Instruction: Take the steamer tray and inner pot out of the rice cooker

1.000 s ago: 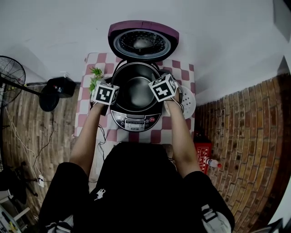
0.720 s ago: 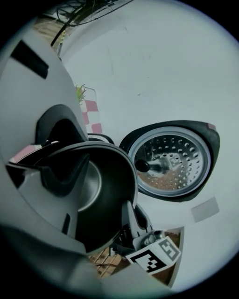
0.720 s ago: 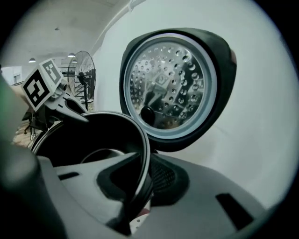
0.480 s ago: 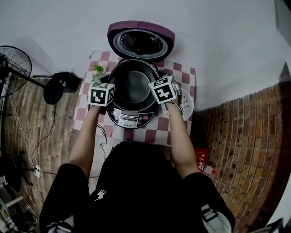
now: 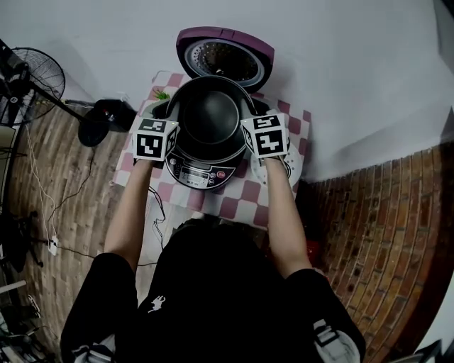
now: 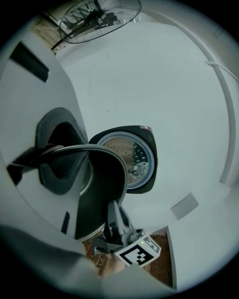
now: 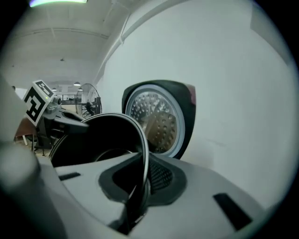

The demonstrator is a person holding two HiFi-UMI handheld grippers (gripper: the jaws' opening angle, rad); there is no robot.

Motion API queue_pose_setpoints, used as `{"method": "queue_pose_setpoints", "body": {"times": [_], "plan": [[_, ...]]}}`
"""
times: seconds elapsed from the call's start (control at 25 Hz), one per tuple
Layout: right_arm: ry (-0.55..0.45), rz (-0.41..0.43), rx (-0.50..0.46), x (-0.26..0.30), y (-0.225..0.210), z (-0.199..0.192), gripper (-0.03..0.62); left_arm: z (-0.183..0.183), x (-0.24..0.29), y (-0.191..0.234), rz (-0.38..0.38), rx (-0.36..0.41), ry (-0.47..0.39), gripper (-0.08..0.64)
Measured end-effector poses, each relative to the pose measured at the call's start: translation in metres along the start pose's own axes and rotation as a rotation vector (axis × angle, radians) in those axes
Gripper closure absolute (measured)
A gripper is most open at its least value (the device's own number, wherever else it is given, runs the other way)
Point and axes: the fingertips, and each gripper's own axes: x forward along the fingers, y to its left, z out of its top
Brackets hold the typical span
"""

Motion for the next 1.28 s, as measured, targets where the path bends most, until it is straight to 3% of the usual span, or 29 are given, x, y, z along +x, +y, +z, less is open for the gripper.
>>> {"method": "queue_pose_setpoints", "body": {"times": [0.4,0.64,0.92,1.28], "plan": [[-0.195,0.076,-0.078,-0.042,0.023,0.058,0.568,0.038,-0.074,0.006,0.154,0.02,-0.099,0.545],[-0.258,0.149,-0.103,-0.048,0.059,0.076,0.569,0.035,-0.12,0.021,0.25,0.019,-0.111,0.545],[-0.279,0.187,-0.125,-0.048,0.103,0.091,0.569,0.021,-0.155,0.048,0.289,0.001,-0.12,0.545],[-0.25,0.19,-0.122,-0.024,0.189,0.104,0.569,-0.016,-0.197,0.119,0.279,-0.007,-0.095,0.545]]}}
